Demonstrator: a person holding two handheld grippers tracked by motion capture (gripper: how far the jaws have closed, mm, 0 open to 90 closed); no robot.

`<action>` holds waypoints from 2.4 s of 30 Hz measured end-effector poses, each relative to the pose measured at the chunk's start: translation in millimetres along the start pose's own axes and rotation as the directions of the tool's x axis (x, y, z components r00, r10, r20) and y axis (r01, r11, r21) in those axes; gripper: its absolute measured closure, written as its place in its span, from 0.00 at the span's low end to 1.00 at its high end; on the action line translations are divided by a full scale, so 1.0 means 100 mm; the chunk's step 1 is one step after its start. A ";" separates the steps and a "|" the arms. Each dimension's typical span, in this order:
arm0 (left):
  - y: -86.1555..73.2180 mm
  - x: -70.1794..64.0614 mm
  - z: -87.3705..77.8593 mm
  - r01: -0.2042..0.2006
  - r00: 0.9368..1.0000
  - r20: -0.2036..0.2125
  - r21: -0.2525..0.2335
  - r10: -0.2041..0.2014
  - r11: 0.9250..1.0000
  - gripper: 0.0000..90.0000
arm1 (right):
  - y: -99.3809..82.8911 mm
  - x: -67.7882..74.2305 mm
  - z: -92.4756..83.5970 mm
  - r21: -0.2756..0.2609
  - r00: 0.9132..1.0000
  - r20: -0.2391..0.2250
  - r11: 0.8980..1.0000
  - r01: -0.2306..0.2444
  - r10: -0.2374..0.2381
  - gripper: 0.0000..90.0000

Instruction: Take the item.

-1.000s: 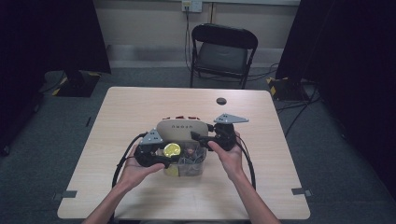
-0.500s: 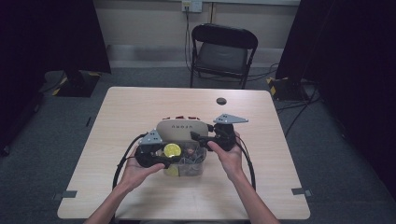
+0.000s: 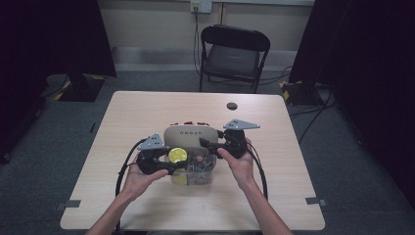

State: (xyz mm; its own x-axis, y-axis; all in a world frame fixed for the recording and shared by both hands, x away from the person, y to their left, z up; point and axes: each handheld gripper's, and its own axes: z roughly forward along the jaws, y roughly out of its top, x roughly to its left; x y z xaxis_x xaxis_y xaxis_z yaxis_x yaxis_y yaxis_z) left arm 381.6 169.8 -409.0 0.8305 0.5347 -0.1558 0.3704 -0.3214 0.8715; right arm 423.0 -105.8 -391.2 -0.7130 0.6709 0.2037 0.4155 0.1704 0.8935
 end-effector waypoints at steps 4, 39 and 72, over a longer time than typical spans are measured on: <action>0.01 0.00 -0.04 0.001 1.000 0.000 -0.006 -0.001 1.000 0.45 | 0.00 0.00 0.00 0.000 1.000 0.000 1.000 0.000 0.000 0.39; 0.05 0.23 -0.54 0.028 0.998 -0.051 -0.075 -0.032 0.997 0.45 | 0.00 0.00 0.03 0.001 1.000 -0.009 1.000 0.003 -0.003 0.39; -0.33 0.59 -1.01 0.109 0.972 -0.202 -0.071 -0.122 0.991 0.45 | 0.00 0.00 0.03 0.002 1.000 -0.010 1.000 0.006 -0.006 0.39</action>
State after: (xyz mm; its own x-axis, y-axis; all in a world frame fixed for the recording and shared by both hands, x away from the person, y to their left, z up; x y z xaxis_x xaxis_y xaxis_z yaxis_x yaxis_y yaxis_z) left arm 376.8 290.6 -400.2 0.6779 0.7168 -0.1635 0.4285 -0.2045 0.8801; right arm 424.4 -103.1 -392.8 -0.7213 0.6624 0.2024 0.4123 0.1759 0.8939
